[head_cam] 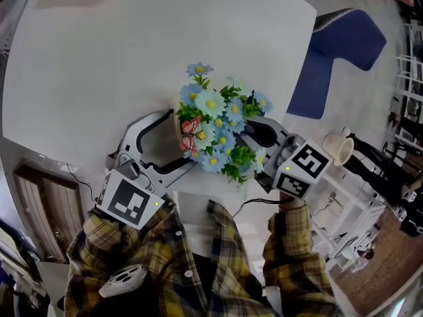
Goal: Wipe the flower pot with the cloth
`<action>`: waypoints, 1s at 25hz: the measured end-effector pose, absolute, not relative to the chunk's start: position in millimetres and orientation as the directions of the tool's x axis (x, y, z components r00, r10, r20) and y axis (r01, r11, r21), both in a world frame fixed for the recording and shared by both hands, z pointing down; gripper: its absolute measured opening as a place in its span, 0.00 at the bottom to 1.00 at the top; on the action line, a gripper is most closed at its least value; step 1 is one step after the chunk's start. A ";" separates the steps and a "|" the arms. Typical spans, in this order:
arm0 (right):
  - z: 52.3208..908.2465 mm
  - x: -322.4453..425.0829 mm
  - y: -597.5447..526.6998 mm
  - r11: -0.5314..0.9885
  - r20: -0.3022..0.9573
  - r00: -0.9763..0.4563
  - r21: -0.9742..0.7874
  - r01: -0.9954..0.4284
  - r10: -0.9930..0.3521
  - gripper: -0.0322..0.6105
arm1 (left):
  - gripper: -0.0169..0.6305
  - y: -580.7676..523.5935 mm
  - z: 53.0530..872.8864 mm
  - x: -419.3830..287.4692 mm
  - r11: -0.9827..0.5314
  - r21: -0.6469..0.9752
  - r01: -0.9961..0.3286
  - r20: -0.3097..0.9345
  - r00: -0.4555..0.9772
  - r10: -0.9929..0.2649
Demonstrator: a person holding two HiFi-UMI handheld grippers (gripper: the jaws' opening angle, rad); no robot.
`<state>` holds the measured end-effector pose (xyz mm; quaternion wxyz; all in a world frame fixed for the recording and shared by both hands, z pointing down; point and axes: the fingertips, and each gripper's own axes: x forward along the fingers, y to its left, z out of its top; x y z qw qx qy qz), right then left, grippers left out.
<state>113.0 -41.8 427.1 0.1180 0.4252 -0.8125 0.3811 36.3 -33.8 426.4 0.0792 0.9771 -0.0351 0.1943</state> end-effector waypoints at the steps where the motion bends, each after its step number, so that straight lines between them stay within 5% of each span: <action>1: 426.6 112.8 -43.6 0.350 0.523 -0.608 -0.513 -0.784 -0.598 0.07 | 0.64 -34.0 426.3 35.6 -0.986 0.143 -0.089 0.386 0.922 -0.027; 15: 424.8 121.4 -96.8 0.476 0.555 -0.664 -0.465 -0.747 -0.501 0.07 | 0.64 -39.7 427.6 36.6 -0.981 0.121 0.152 0.421 0.887 0.190; 25: 427.0 72.6 -119.5 0.678 0.503 -0.828 -0.521 -0.518 -0.247 0.07 | 0.64 -37.0 434.6 18.7 -0.885 0.123 0.450 0.441 0.774 0.455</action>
